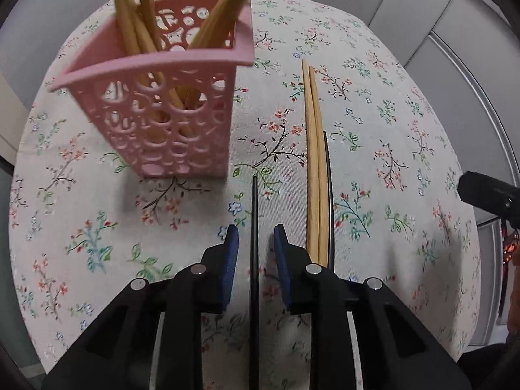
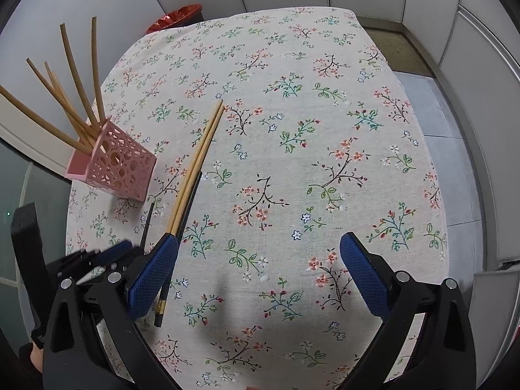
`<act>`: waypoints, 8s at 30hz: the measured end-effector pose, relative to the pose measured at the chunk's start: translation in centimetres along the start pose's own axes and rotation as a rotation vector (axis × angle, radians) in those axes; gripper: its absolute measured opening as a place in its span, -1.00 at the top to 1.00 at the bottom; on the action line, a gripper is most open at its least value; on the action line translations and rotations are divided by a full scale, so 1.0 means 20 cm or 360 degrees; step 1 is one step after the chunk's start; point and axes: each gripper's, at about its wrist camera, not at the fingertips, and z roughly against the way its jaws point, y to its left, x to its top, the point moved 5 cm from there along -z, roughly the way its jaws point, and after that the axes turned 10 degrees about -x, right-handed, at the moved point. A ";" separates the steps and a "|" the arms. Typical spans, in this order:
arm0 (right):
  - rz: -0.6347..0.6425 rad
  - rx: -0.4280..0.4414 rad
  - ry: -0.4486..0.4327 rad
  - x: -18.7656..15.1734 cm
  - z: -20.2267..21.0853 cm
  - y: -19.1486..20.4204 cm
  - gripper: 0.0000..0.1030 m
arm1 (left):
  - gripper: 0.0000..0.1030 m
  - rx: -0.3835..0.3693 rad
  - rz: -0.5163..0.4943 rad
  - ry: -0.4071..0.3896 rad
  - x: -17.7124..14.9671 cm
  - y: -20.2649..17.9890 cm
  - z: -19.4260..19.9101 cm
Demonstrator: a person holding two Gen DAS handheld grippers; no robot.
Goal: Organize utensils
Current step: 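Grasp the other black chopstick with the right gripper while the left holds its own, then carry both black chopsticks over the pink holder and open the left gripper, then open the right gripper to drop its black chopstick into the holder, then grasp a remaining wooden chopstick from the table with the right gripper, then grasp the last wooden chopstick with the left gripper while the right holds its own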
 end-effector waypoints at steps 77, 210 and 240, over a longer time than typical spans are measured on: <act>0.0203 0.0146 -0.0622 0.02 0.60 0.30 0.94 | 0.92 0.0189 -0.0120 -0.0908 0.05 -0.03 1.11; 0.0076 0.0053 0.0126 0.30 -0.45 0.48 0.84 | -0.75 0.0208 0.0166 -0.0369 -0.09 0.32 0.56; -0.0138 0.0164 0.0062 0.04 -0.02 -0.38 0.89 | 0.24 0.0475 -0.0370 -0.0111 0.41 -0.35 -0.17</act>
